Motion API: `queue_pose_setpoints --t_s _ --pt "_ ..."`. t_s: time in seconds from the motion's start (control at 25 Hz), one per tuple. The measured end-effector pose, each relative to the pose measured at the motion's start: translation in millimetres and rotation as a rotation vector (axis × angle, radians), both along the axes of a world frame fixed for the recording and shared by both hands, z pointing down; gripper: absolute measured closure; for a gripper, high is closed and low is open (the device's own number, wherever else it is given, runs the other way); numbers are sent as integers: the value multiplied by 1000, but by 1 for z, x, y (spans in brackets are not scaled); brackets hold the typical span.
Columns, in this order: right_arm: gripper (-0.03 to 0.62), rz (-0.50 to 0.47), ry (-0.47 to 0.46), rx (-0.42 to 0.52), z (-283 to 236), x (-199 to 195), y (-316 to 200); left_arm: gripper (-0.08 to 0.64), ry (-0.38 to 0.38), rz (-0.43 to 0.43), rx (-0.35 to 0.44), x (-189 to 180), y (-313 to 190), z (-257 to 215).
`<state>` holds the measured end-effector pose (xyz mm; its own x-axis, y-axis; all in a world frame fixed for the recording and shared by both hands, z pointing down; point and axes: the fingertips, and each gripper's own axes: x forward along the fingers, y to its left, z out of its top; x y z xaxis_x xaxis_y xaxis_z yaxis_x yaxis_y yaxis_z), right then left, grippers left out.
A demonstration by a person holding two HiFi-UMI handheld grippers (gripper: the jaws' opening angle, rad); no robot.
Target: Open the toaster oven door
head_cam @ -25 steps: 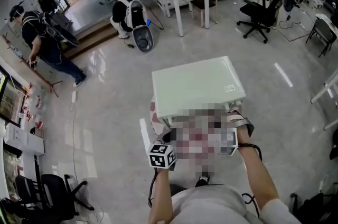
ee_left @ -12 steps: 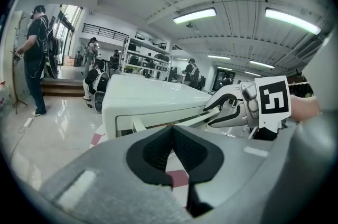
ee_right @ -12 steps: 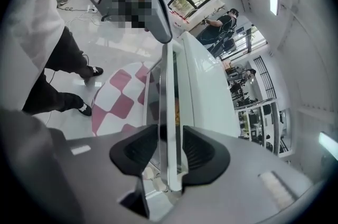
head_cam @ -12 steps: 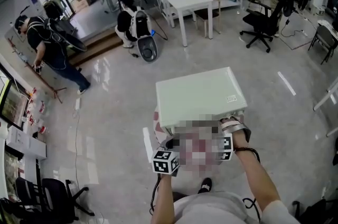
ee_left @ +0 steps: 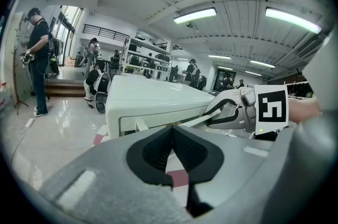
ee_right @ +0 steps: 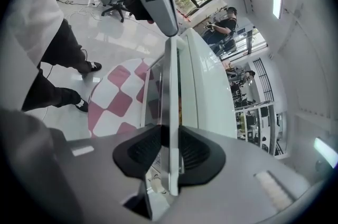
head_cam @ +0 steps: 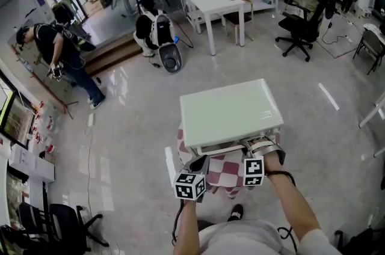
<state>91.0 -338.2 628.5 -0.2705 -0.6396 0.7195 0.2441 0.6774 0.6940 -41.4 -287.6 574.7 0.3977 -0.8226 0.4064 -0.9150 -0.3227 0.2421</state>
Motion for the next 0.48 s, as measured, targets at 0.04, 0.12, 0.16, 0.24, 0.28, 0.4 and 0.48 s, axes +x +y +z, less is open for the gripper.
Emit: queue_pose_setpoints --t_s 0.04,0.12,0.16,0.24,0.28,0.4,0.48 --pt "492 -2 -1 2 0 0 0 554 -1 -1 2 0 0 0" --pt "494 -2 -5 5 0 1 1 554 -3 -2 3 0 0 0" --pt "494 -1 -6 5 0 1 2 554 -3 -2 2 0 1 0" --pt "494 1 -7 5 2 1 4 554 -5 -2 1 0 2 1" --pt "494 1 -9 5 2 2 4 554 -5 -2 2 0 2 1" --pt "494 3 -11 11 3 3 7 554 -6 -3 7 0 3 0" --pt "494 0 -9 18 2 4 9 554 -7 -6 16 -2 4 -4"
